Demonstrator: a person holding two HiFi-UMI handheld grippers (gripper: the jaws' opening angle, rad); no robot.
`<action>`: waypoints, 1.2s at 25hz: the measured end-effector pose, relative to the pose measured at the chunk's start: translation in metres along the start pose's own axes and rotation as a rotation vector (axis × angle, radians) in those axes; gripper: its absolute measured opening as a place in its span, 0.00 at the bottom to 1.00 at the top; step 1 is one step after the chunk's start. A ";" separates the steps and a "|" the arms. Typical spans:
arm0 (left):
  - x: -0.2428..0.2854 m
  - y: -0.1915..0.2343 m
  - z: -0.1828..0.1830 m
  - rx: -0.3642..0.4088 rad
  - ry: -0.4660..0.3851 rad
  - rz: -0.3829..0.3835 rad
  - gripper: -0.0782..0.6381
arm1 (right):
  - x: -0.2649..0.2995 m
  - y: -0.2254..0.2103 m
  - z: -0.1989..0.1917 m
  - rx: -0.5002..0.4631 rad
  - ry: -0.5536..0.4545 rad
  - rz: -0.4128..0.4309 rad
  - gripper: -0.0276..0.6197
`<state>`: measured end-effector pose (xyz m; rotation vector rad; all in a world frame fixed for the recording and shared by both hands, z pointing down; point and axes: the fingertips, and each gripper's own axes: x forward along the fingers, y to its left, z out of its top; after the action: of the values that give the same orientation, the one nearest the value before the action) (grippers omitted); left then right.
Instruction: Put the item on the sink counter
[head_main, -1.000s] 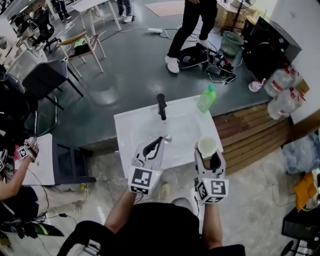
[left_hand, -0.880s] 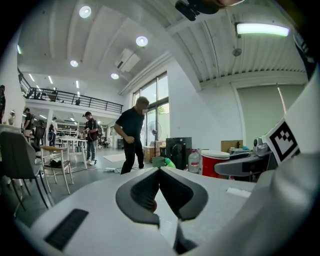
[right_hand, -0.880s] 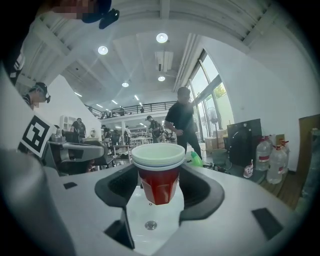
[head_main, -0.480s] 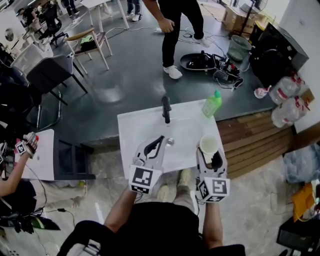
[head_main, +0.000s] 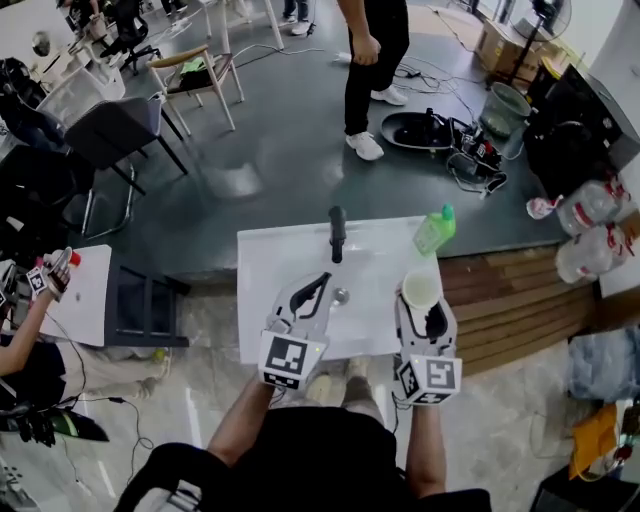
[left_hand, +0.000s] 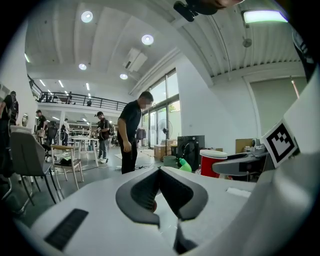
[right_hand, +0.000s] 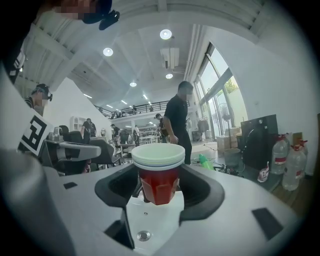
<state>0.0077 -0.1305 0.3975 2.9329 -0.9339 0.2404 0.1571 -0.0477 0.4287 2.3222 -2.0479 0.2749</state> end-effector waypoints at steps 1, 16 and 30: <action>0.005 0.001 -0.002 -0.009 0.012 0.008 0.11 | 0.006 -0.003 0.000 -0.002 0.005 0.010 0.44; 0.072 0.014 -0.034 -0.071 0.098 0.096 0.11 | 0.085 -0.037 -0.025 -0.008 0.079 0.131 0.44; 0.118 0.012 -0.065 -0.103 0.148 0.124 0.11 | 0.134 -0.062 -0.060 -0.016 0.148 0.177 0.44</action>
<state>0.0876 -0.2009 0.4808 2.7244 -1.0716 0.3963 0.2276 -0.1623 0.5141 2.0462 -2.1747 0.4205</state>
